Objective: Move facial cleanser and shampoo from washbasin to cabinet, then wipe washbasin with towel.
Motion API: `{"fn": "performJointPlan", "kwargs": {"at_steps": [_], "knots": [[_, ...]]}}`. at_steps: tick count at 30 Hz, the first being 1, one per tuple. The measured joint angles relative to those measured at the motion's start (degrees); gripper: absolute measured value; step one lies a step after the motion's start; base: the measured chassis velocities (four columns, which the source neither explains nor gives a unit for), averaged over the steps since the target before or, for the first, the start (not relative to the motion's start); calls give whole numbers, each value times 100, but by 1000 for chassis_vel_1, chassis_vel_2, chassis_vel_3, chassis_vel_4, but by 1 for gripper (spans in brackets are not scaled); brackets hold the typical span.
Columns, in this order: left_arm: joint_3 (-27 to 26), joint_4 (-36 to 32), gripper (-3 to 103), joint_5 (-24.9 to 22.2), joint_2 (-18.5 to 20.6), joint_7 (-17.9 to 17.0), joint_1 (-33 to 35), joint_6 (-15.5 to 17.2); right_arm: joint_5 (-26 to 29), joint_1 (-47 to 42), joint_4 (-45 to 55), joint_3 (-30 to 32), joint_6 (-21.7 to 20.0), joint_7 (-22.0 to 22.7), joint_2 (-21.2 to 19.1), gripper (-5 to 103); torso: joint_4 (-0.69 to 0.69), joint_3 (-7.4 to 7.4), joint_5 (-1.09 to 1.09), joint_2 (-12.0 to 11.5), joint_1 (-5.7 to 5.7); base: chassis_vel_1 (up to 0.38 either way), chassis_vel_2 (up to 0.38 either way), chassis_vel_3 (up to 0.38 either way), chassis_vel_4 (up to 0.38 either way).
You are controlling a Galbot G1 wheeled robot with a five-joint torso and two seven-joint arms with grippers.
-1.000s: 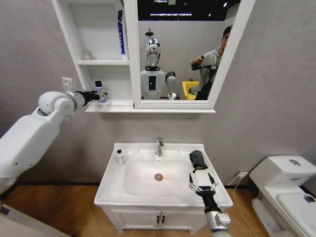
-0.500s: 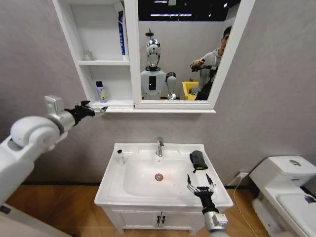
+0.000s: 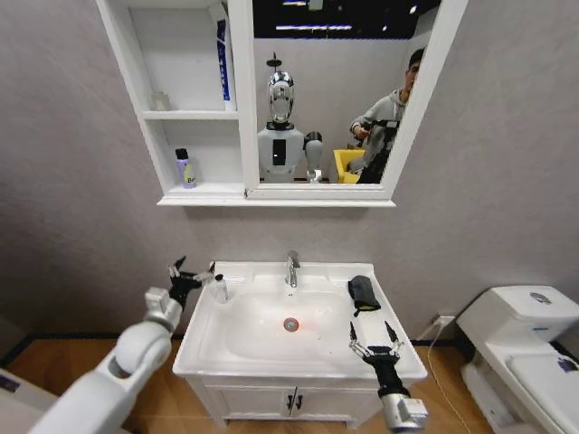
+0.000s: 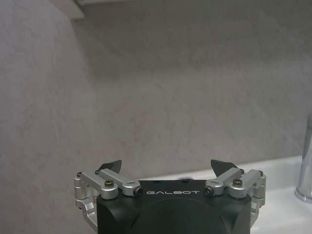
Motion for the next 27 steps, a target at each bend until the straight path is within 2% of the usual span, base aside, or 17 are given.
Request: {"fn": "performJointPlan", "kwargs": {"at_steps": [5,9,15,24,27], "knots": [[187,583,100,557,-354,217,42,-83,18,10,-56,4,27,0,1,100,-1,0,2,-1,1,0,0,0,0],[276,971,100,747,-592,323,-33,-117,25,2,-148,-13,74,-1,6,100,0,0,1,-1,1,0,0,0,0],[355,1496,100,757,-870,414,-412,-111,27,-1,-189,-13,126,2,10,100,-1,0,1,-1,2,0,0,0,0],[387,1926,102,720,-1013,525,-834,-63,27,23,-219,-28,137,7,-20,100,-1,0,0,-1,1,0,0,0,0],[385,2096,88,620,-1051,608,-950,-22,37,53,-220,-23,123,2,-49,100,0,1,0,-1,2,0,0,0,0]]}}
